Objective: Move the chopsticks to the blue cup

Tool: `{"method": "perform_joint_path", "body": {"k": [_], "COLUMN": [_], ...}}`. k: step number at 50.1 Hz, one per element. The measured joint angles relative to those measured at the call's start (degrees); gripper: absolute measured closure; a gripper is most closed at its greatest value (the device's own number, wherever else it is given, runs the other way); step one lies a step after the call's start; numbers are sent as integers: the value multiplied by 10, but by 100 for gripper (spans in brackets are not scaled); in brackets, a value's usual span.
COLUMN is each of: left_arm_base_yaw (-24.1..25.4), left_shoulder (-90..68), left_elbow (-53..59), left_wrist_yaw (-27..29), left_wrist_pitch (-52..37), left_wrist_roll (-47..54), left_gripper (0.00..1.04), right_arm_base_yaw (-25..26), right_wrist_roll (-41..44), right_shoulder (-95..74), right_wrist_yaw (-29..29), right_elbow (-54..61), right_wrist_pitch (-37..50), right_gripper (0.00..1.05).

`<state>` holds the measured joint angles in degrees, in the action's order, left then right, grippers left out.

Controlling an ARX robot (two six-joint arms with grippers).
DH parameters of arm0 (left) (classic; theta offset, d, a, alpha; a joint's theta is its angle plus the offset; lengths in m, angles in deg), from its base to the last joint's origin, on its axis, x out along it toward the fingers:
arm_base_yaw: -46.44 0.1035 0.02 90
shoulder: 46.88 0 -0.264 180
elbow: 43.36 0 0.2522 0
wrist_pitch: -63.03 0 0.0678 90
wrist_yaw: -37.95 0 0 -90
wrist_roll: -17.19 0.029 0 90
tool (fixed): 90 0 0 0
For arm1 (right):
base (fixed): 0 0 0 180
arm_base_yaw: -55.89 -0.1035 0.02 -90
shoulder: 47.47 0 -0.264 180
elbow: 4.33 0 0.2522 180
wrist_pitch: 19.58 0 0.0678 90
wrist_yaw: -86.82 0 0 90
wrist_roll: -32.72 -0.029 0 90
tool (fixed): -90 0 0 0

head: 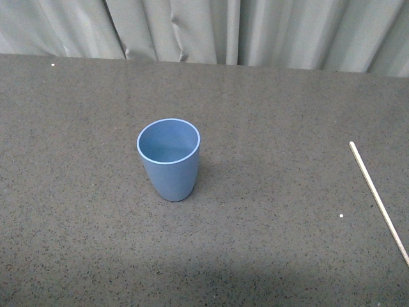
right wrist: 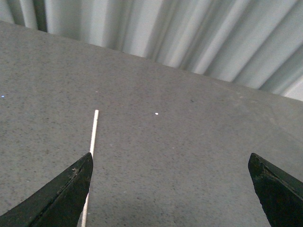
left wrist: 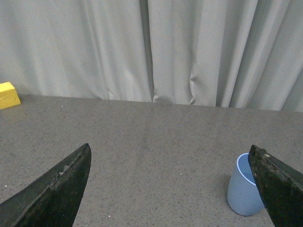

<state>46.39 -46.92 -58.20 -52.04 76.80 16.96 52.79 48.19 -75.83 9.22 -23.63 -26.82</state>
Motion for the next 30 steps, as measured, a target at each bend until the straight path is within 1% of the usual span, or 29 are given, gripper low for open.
{"method": "perform_joint_path", "body": {"k": [4, 8, 15, 30], "left_arm_base_yaw": [0, 0, 0, 0], "left_shoulder": [0, 0, 0, 0], "left_elbow": [0, 0, 0, 0], "left_wrist_yaw": [0, 0, 0, 0], "left_wrist_pitch": [0, 0, 0, 0], "left_wrist_roll": [0, 0, 0, 0], "left_gripper": [7, 7, 7, 7], "right_arm_base_yaw": [-2, -2, 0, 12], "right_wrist_roll": [-31, -66, -113, -185], "right_shoulder": [-146, -266, -423, -718], "right_wrist_yaw": [-10, -25, -51, -104], "right_elbow": [-43, -89, -157, -337], "right_wrist_pitch": [68, 79, 69, -17], "right_gripper": [9, 9, 9, 9]}}
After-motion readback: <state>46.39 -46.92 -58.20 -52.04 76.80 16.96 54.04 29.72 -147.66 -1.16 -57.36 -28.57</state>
